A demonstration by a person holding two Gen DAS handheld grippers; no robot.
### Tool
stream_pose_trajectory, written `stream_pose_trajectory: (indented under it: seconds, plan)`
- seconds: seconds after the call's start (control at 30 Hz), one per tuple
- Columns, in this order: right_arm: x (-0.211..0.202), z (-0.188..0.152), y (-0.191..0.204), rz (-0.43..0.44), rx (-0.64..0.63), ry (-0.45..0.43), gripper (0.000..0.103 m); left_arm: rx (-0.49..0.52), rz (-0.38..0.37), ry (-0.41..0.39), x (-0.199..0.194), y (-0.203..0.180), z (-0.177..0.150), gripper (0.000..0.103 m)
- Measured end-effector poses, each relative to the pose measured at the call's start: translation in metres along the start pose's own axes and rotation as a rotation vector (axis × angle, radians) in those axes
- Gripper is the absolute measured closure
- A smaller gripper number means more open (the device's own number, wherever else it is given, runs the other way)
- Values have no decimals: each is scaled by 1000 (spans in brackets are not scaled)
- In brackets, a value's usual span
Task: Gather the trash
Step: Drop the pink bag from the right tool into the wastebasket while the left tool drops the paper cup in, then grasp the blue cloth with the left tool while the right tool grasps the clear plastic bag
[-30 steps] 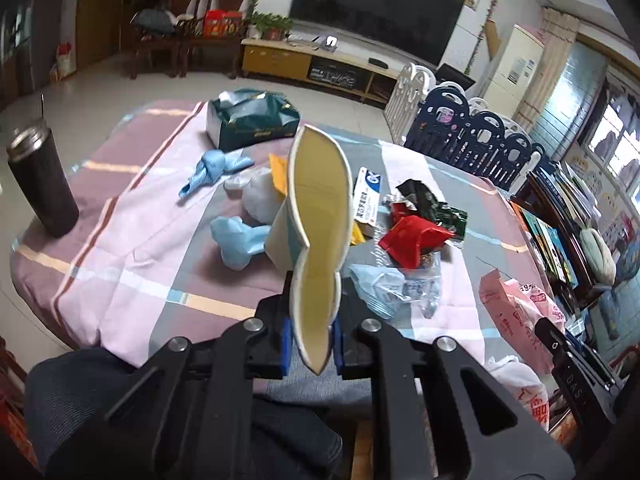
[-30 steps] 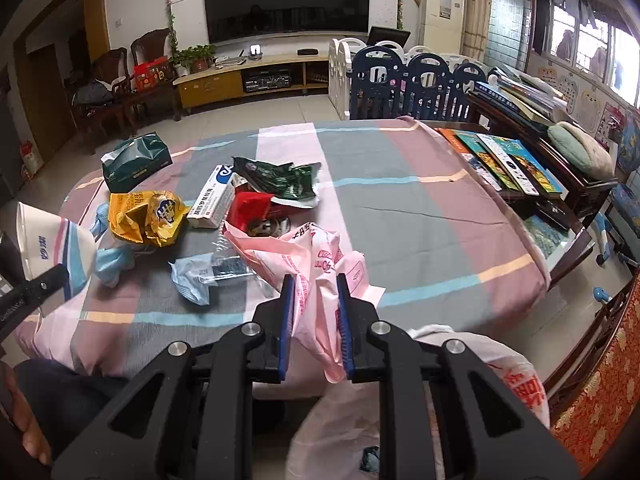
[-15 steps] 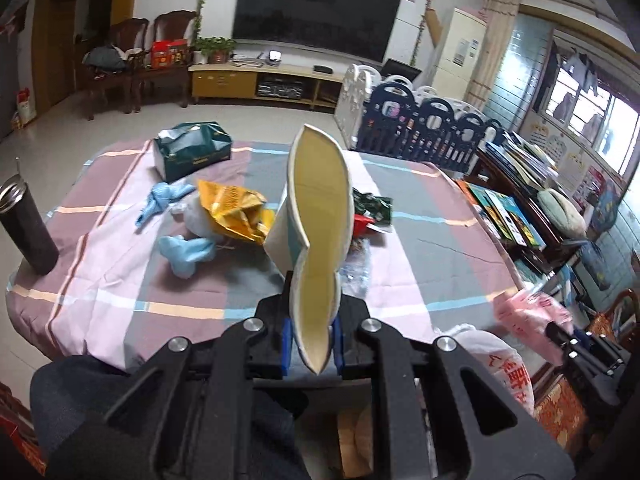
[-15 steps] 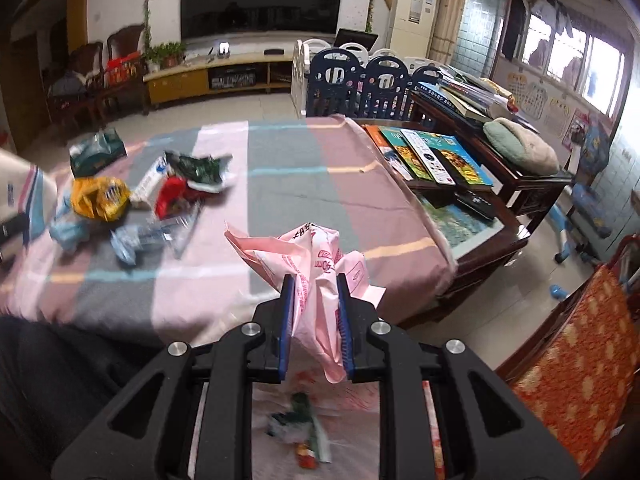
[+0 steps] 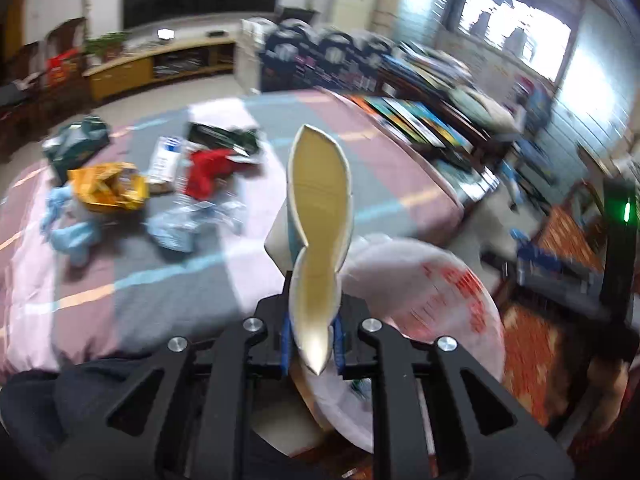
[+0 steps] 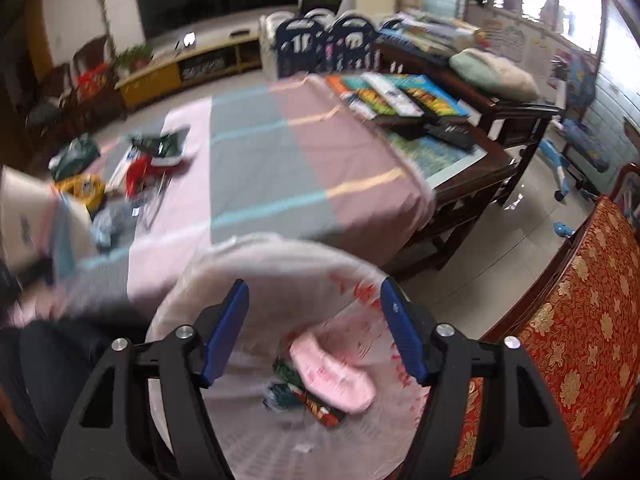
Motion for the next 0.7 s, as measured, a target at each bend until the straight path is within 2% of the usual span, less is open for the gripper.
stream_pose_trajectory:
  seconds: [0.1, 0.13, 0.2, 0.27, 0.33, 0.43, 0.5, 0.57, 0.63, 0.67, 0.7]
  plan:
    - [-17, 17, -12, 27, 50, -91, 25, 124, -117, 125, 27, -42, -25, 81]
    - [-22, 22, -16, 21, 62, -121, 20, 169, -150, 170, 35, -56, -36, 80]
    - [-33, 32, -24, 2, 87, -182, 15, 233, -171, 217, 47, -73, -52, 76]
    - [-39, 38, -30, -10, 96, -215, 7, 254, -156, 231, 54, -77, -57, 62]
    - [-42, 42, -31, -30, 85, -237, 5, 237, -131, 208, 55, -69, -52, 36]
    - [-42, 46, -25, -89, 38, -264, 3, 159, -118, 163, 51, -48, -37, 28]
    - [-41, 47, -17, -104, 17, -274, 3, 92, -69, 125, 47, -20, -25, 27]
    - [-35, 45, -9, -97, 19, -256, 3, 2, 33, 83, 44, 22, -13, 27]
    - [-27, 42, 1, -57, 26, -225, 3, -118, 177, 54, 41, 84, -2, 27]
    - [-20, 40, 9, -19, 28, -189, 3, -188, 275, 39, 38, 125, 2, 27]
    - [-13, 37, 18, 21, 26, -152, 3, -250, 342, 24, 34, 159, 5, 27]
Point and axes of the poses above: each gripper's, at about its wrist camera, not at the fingertips, and x roughly the way its jaws point, y to its left, z to its top, the point moved 10 cm from there along x, roughly the way its jaws point, and after that the axes turned 3 degrees about y, right-handed, at the moved point
